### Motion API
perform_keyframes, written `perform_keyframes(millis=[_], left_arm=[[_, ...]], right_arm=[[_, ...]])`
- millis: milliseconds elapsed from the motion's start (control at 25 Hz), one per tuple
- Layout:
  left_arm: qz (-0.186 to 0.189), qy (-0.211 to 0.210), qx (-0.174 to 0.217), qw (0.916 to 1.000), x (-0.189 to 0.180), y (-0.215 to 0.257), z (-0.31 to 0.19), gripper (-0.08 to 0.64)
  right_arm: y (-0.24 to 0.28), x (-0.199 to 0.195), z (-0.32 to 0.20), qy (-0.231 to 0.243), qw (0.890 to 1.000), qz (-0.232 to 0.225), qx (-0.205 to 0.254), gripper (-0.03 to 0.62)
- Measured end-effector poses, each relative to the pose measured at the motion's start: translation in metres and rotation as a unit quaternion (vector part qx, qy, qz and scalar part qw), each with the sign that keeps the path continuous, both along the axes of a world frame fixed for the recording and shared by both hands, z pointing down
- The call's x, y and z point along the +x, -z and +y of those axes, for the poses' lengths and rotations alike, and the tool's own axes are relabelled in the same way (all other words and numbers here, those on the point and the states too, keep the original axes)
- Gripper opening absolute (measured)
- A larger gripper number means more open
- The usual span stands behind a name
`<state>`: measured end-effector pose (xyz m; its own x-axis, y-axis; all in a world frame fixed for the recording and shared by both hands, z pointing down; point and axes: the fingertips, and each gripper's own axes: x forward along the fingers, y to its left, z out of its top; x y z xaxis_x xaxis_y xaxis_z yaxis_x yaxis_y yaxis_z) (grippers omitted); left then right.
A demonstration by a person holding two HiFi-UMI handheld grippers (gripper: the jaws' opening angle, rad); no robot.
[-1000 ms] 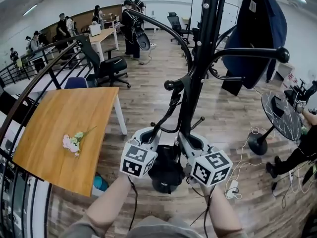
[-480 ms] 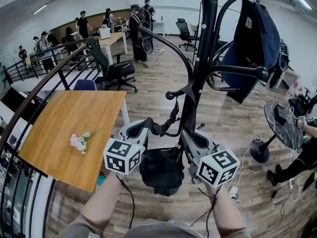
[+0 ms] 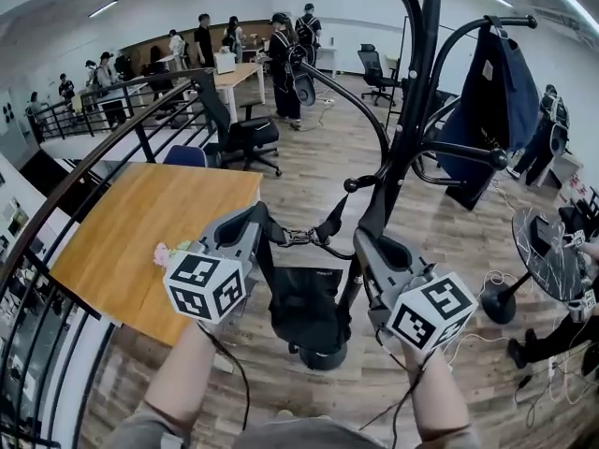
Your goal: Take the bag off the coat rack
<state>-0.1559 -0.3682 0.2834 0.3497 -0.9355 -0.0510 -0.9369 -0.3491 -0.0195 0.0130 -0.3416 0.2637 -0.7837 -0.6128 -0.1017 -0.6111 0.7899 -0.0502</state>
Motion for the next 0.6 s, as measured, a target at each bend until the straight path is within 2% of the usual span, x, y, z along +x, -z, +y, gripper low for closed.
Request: perform_keyframes(millis=[240,400,600], left_arm=[[0.019,0.018,0.037,0.9990,-0.028,0.043,0.030,0.017],[0.007,0.046,0.063,0.9970,-0.048,0.065,0.048,0.015],[0.002,0.064,0.069,0.9956,-0.062,0.077,0.062,0.015]], right_arm=[[0.044,-0.001,0.013,0.008,0.999,-0.026,0.030,0.031],[0.064,-0.008,0.022,0.020,0.998,-0.019,0.052,0.032],[0.078,-0.023,0.028,0.048,0.997,-0.012,0.065,0.032]])
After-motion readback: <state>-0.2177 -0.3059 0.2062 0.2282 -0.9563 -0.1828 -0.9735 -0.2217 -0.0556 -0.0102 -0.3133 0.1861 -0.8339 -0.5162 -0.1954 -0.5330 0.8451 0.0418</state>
